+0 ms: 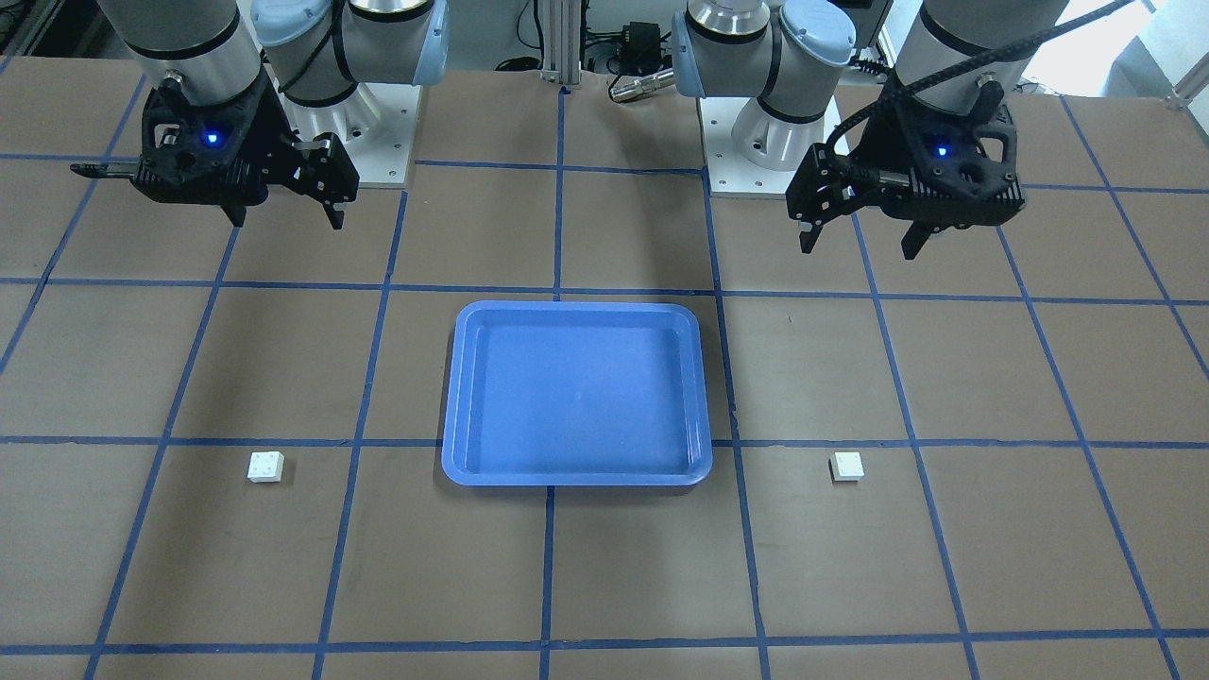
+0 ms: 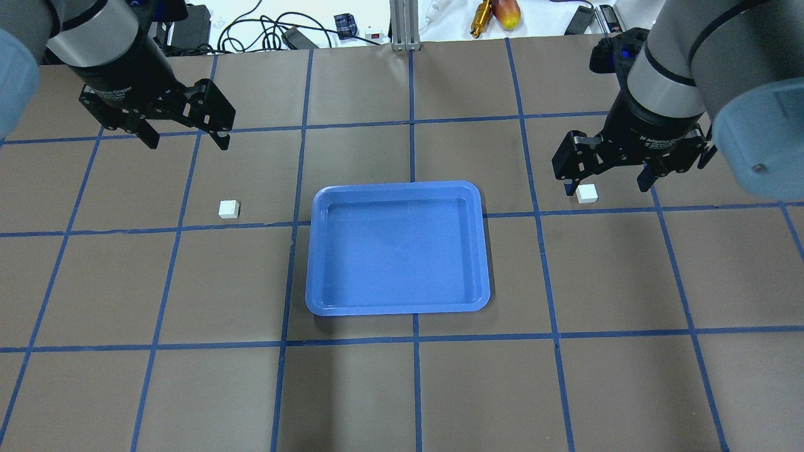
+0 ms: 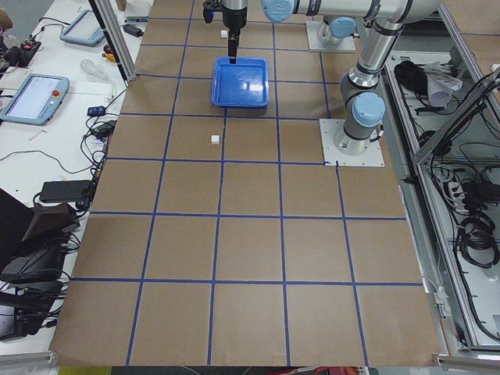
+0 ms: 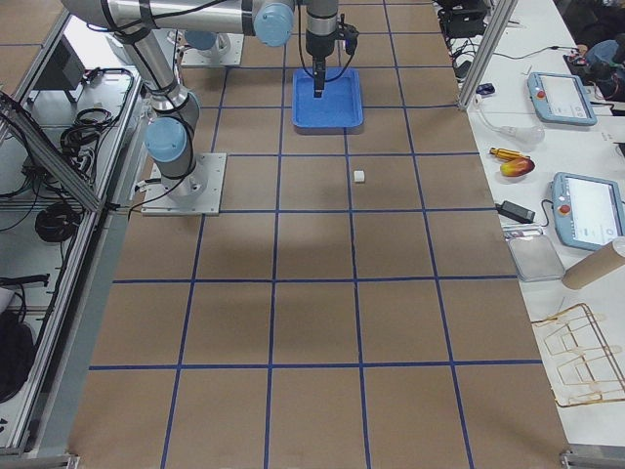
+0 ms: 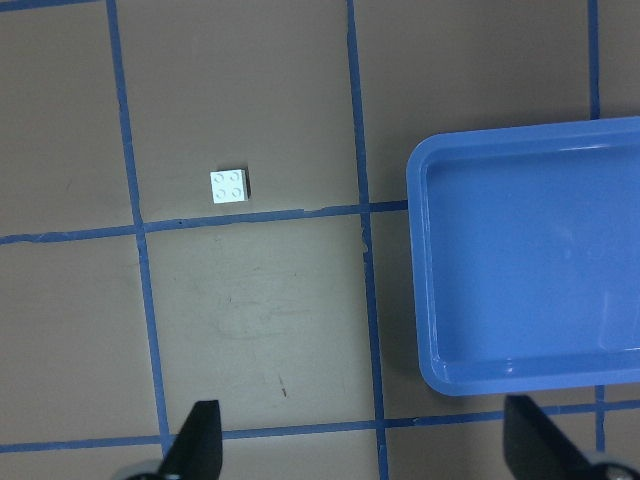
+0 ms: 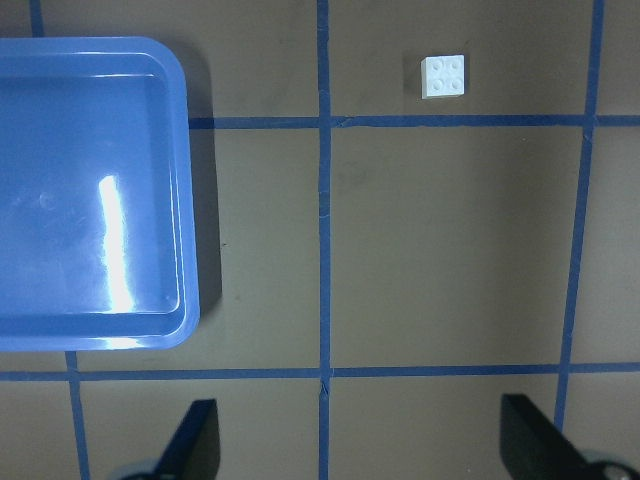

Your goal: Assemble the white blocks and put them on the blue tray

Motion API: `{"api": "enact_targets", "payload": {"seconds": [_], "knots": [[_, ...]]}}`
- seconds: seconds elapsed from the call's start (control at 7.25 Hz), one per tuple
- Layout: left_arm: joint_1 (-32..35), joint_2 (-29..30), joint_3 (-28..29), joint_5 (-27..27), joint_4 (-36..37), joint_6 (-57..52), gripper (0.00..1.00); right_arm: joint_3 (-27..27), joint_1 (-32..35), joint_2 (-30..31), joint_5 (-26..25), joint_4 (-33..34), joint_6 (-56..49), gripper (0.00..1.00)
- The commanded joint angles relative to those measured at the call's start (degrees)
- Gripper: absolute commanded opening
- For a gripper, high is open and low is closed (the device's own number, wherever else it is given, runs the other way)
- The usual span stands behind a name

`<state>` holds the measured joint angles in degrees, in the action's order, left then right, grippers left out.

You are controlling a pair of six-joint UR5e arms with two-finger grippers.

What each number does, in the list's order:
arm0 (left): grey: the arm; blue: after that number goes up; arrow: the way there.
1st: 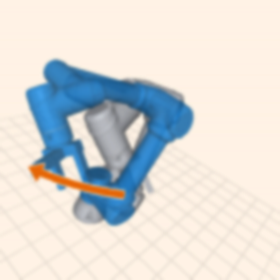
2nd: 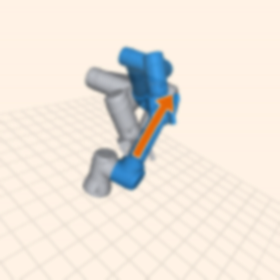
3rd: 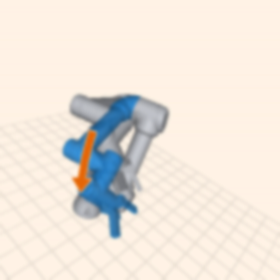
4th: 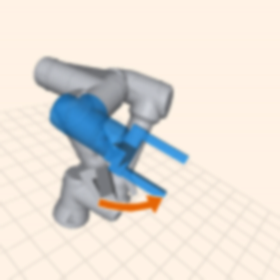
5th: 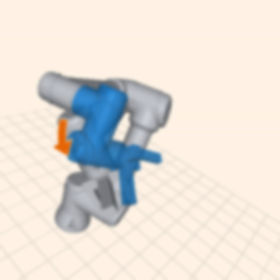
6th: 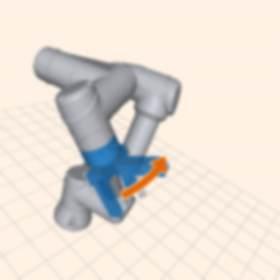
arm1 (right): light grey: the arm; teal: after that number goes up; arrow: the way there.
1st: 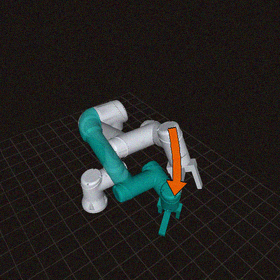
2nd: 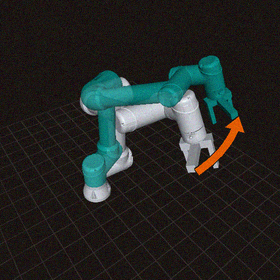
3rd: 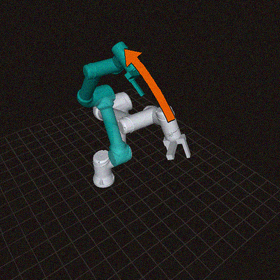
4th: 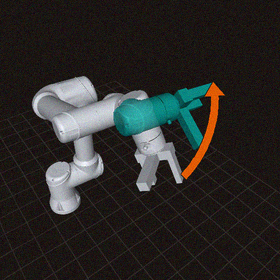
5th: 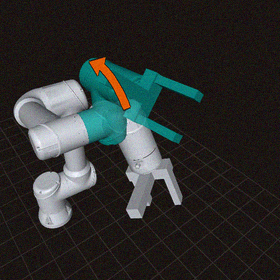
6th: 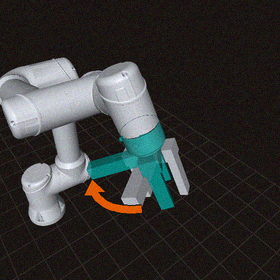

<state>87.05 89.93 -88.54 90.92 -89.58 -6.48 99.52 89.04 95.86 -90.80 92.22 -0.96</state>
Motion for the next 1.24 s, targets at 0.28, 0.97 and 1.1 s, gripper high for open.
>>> {"api": "enact_targets", "payload": {"seconds": [0.28,0.97,1.1], "knots": [[-3.11,14.26,-4.27,2.93,13.24,-5.73,1.0,-0.11,0.0,0.03,-0.08,-0.02,0.52,1.0],[-8.12,25.46,-11.46,3.3,32.93,-10.83,1.0,-0.2,-0.18,0.03,0.45,-0.02,0.43,1.0],[-8.12,26.34,-12.09,3.04,33.67,-10.83,1.0,-0.29,-0.61,-0.15,0.62,0.07,-0.09,1.0]]}}
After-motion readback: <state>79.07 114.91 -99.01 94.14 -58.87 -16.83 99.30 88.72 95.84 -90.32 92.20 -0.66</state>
